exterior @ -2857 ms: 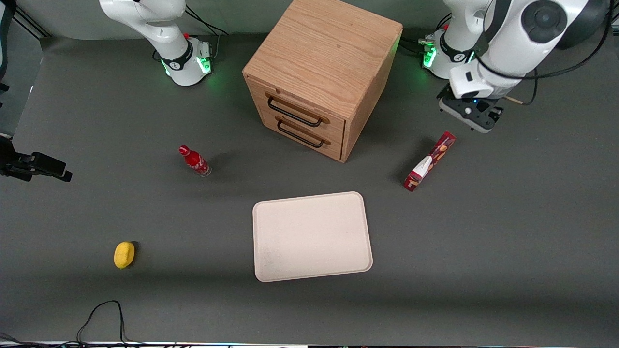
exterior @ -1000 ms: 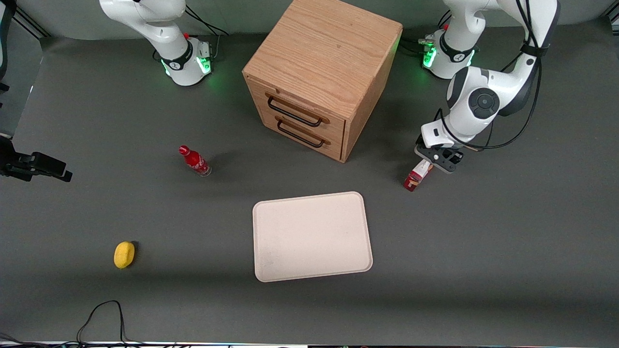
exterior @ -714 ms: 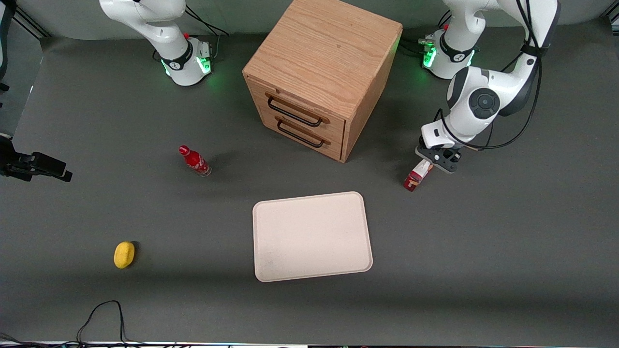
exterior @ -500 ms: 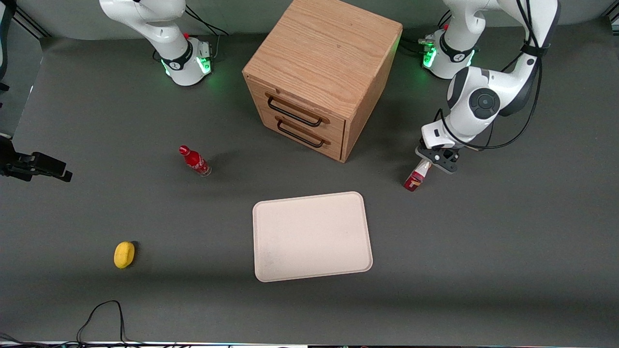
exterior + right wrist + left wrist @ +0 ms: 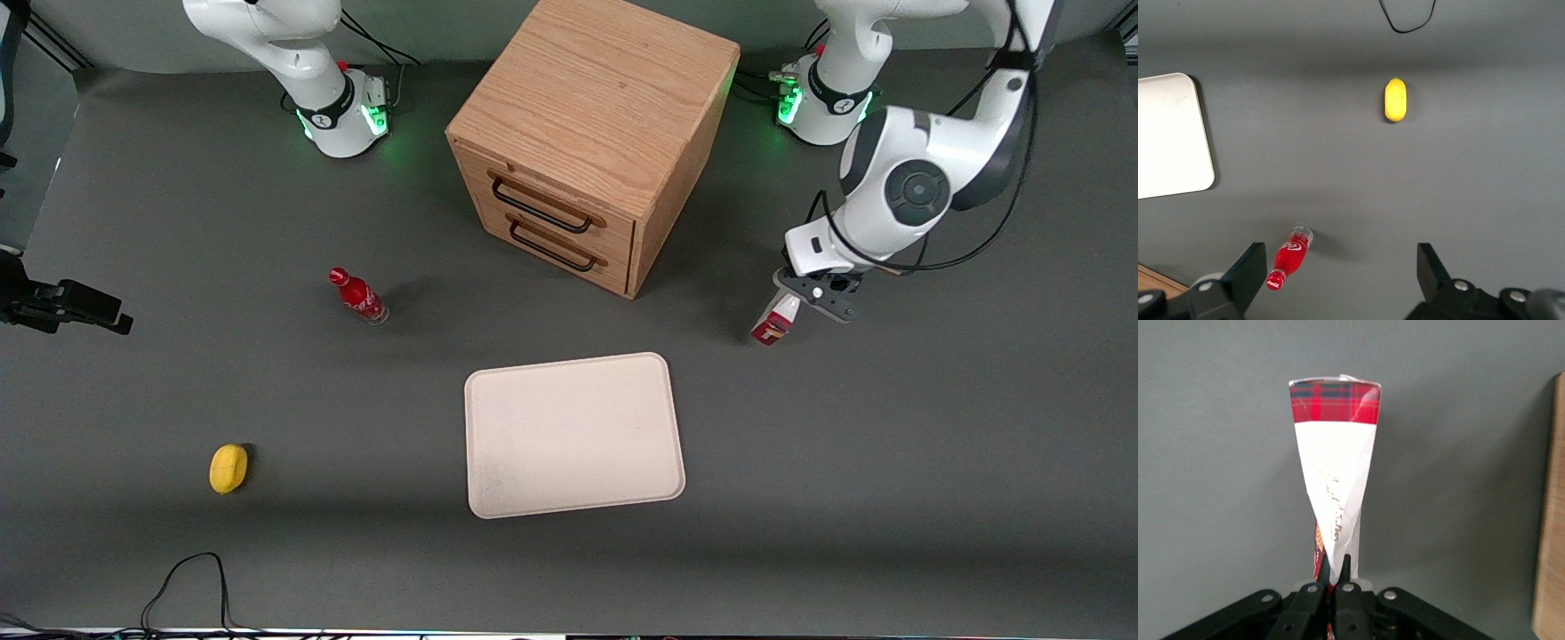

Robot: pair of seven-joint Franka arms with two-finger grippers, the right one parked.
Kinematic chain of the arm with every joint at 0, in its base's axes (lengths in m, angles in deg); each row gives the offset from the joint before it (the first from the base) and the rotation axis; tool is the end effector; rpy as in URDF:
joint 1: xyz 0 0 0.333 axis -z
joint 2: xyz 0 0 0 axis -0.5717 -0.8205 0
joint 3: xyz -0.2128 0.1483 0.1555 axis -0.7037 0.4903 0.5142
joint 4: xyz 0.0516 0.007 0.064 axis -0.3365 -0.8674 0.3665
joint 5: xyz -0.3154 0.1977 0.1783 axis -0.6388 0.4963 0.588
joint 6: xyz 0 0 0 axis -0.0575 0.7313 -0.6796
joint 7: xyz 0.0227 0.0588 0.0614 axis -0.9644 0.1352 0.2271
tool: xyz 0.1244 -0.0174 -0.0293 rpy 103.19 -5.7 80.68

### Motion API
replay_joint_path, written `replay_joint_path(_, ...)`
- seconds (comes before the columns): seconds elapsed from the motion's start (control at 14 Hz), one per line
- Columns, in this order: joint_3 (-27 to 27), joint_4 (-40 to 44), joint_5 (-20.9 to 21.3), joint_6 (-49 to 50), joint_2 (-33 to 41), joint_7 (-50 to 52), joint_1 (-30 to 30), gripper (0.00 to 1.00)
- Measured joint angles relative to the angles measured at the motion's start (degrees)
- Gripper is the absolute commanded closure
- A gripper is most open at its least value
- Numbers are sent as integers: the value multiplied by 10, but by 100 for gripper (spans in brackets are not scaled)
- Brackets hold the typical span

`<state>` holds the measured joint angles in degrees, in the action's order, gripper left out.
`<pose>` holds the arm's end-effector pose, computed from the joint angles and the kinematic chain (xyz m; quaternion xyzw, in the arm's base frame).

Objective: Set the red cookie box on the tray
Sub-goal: 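Lift the cookie box upright off the table with the left gripper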

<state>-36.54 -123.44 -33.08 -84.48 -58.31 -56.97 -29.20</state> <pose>0.4915 -0.1529 0.3096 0.9575 -0.2779 -0.0752 0.0195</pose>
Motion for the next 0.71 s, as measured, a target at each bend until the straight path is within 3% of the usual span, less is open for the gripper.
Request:
replay_joint_path(0.43, 20, 261, 1, 329, 39, 10, -4, 100)
replay_joint_path(0.71, 32, 376, 3, 425, 38, 17, -8, 100)
